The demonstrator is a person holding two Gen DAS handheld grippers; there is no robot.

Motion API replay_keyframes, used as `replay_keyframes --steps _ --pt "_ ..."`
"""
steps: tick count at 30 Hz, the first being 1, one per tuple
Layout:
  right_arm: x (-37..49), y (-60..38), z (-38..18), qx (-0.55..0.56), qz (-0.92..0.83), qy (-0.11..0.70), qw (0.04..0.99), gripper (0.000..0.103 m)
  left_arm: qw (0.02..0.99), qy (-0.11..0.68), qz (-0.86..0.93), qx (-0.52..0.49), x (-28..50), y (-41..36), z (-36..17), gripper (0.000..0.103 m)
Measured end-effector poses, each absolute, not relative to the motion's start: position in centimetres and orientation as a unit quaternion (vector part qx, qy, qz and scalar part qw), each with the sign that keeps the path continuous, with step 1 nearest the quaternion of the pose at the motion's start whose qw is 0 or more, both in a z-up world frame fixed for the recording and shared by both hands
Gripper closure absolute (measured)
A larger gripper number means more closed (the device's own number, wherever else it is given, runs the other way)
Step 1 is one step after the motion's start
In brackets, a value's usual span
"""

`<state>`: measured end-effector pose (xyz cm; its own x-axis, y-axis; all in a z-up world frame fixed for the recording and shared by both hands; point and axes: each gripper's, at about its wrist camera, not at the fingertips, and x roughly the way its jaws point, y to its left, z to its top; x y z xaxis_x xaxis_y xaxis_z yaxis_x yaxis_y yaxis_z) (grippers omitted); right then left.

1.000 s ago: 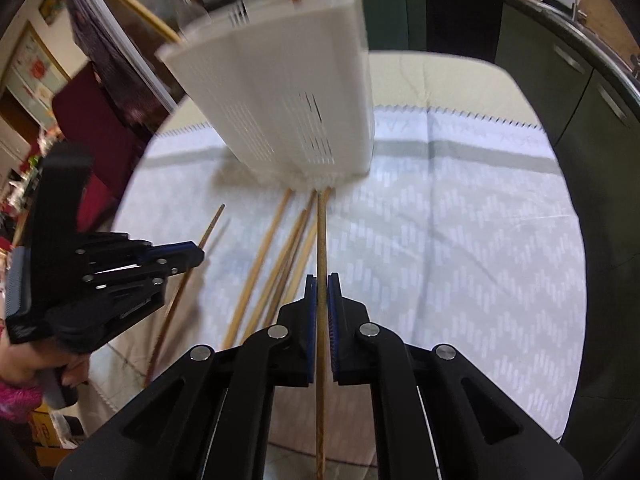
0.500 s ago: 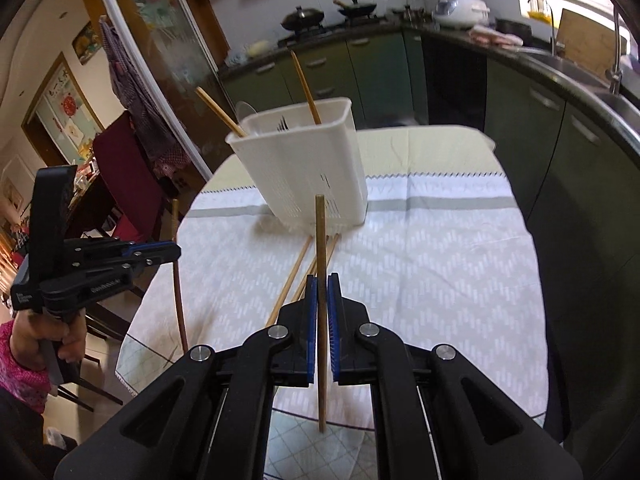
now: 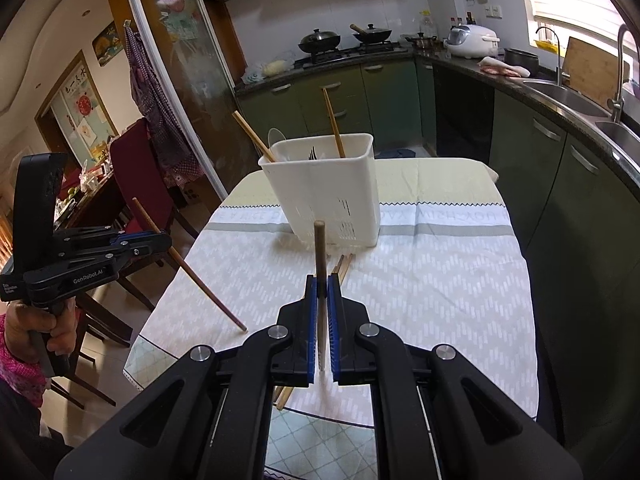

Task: Organize utensils
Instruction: 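Carry both chopsticks over the white caddy and open both grippers to drop them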

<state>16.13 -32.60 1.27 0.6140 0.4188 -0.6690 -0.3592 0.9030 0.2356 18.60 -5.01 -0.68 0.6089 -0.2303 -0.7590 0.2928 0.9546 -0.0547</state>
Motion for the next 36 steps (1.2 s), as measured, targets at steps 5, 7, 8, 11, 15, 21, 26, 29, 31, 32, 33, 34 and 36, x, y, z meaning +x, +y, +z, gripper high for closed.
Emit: replay_keyframes --steps 5,7,8,11,15,21,26,29,31,32,33,34,36 --pt "16.0 -32.6 1.9 0.036 0.218 0.377 0.900 0.097 0.901 0.404 -0.150 0.041 18.6 -5.4 0.8 0.097" --pt "15.8 -32.6 2.3 0.035 0.219 0.376 0.900 0.097 0.903 0.399 -0.151 0.042 18.7 -5.7 1.3 0.097" --pt "15.9 -32.7 2.5 0.035 0.221 0.375 0.900 0.097 0.904 0.398 -0.153 0.042 18.8 -5.7 1.6 0.097" --pt "15.9 -32.7 3.7 0.037 0.229 0.369 0.900 0.097 0.906 0.392 -0.159 0.037 19.2 -5.9 3.2 0.097" --pt "15.8 -32.5 6.0 0.029 0.234 0.352 0.906 0.097 0.916 0.364 -0.162 0.036 19.8 -6.1 6.5 0.097" --pt "16.6 -32.1 9.9 0.012 0.234 0.327 0.916 0.097 0.940 0.301 -0.160 0.029 21.9 -7.2 13.2 0.097" --pt "18.4 -31.9 13.5 0.003 0.227 0.303 0.926 0.097 0.954 0.259 -0.146 0.030 24.7 -8.3 16.3 0.097" --pt "20.1 -32.1 15.5 0.010 0.225 0.290 0.930 0.097 0.955 0.257 -0.144 0.023 26.7 -8.7 16.3 0.097" --pt "21.0 -32.1 16.7 0.011 0.221 0.277 0.935 0.097 0.956 0.257 -0.138 0.020 28.2 -8.9 15.7 0.097" --pt "21.7 -32.1 17.4 0.013 0.219 0.268 0.938 0.097 0.957 0.257 -0.133 0.021 28.9 -8.9 15.2 0.097" --pt "22.3 -32.1 17.9 0.016 0.218 0.262 0.940 0.097 0.957 0.259 -0.129 0.021 29.6 -8.9 14.7 0.097" --pt "23.1 -32.1 18.3 0.021 0.220 0.256 0.941 0.097 0.957 0.262 -0.125 0.020 30.6 -8.9 14.0 0.097" --pt "24.4 -31.9 19.1 0.025 0.221 0.247 0.943 0.097 0.956 0.268 -0.119 0.017 31.8 -8.7 13.0 0.097"
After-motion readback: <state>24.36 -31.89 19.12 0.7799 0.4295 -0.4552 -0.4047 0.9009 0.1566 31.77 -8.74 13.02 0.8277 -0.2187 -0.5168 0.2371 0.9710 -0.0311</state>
